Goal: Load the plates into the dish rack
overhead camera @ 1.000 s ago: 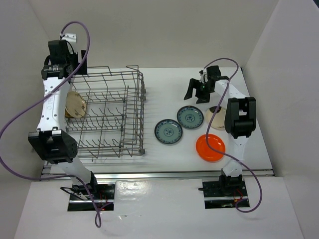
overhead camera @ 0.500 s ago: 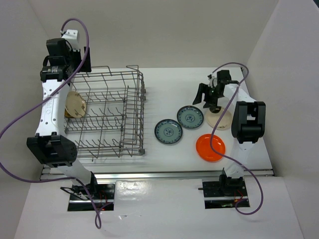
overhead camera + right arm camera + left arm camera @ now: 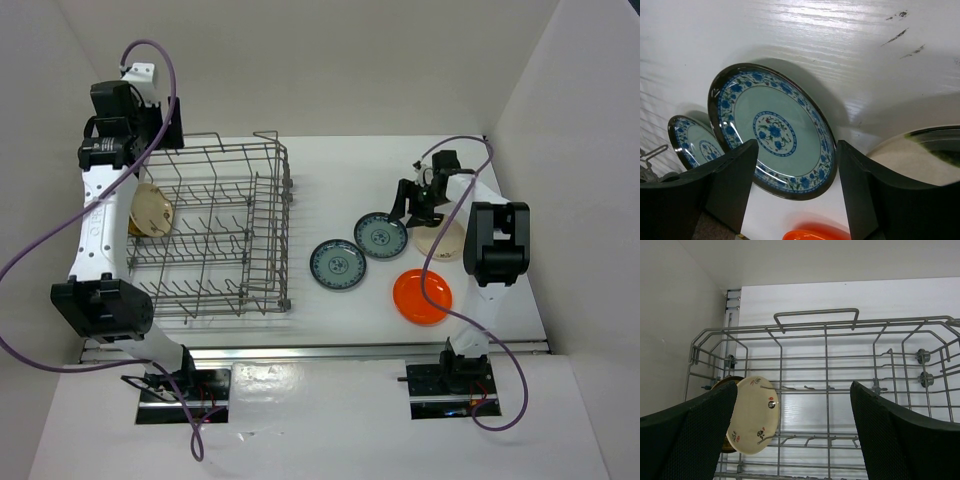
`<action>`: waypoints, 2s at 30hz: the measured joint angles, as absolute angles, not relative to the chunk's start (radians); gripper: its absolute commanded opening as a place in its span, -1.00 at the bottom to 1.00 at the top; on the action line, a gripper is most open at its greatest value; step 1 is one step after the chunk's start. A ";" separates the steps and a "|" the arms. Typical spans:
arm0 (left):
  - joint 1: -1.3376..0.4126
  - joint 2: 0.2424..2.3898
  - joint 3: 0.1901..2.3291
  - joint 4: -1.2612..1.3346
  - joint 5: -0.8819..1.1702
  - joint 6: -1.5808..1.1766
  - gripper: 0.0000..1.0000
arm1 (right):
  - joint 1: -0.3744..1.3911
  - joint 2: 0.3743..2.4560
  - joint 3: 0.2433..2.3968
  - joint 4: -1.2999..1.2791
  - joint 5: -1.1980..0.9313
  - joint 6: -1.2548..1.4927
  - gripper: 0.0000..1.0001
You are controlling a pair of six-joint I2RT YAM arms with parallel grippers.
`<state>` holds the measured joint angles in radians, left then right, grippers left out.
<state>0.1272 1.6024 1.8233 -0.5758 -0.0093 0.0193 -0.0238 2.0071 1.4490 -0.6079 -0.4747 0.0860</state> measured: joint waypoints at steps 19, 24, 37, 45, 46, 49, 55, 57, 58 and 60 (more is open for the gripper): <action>0.125 1.599 1.817 -0.572 0.161 -0.057 0.98 | -0.016 2.055 1.402 -0.586 -0.469 0.091 -0.97; 0.111 1.625 1.817 -0.551 0.307 -0.138 0.95 | 0.009 2.058 1.424 -0.586 -0.494 0.111 -1.00; -0.044 1.942 2.014 -0.434 0.738 -0.401 0.85 | 0.039 2.077 1.976 -0.631 -0.383 0.115 -1.00; -0.107 2.027 2.074 -0.243 0.995 -0.521 0.85 | 0.081 2.072 2.038 -0.614 -0.509 0.146 -1.00; -0.116 2.037 2.087 -0.239 1.006 -0.520 0.85 | 0.088 2.072 2.040 -0.612 -0.522 0.149 -1.00; -0.147 2.065 2.127 -0.231 1.019 -0.503 0.85 | 0.116 2.072 2.065 -0.606 -0.560 0.160 -1.00; -0.177 2.082 2.136 -0.248 0.995 -0.469 0.85 | 0.154 2.072 2.161 -0.570 -0.619 0.167 -1.00; -0.177 2.082 2.136 -0.262 0.971 -0.449 0.85 | 0.158 2.070 2.175 -0.551 -0.643 0.167 -1.00; -0.177 2.082 2.136 -0.267 0.960 -0.442 0.85 | 0.159 2.070 2.178 -0.545 -0.655 0.167 -1.00; -0.176 2.082 2.136 -0.281 0.943 -0.426 0.85 | 0.159 2.070 2.178 -0.538 -0.674 0.167 -1.00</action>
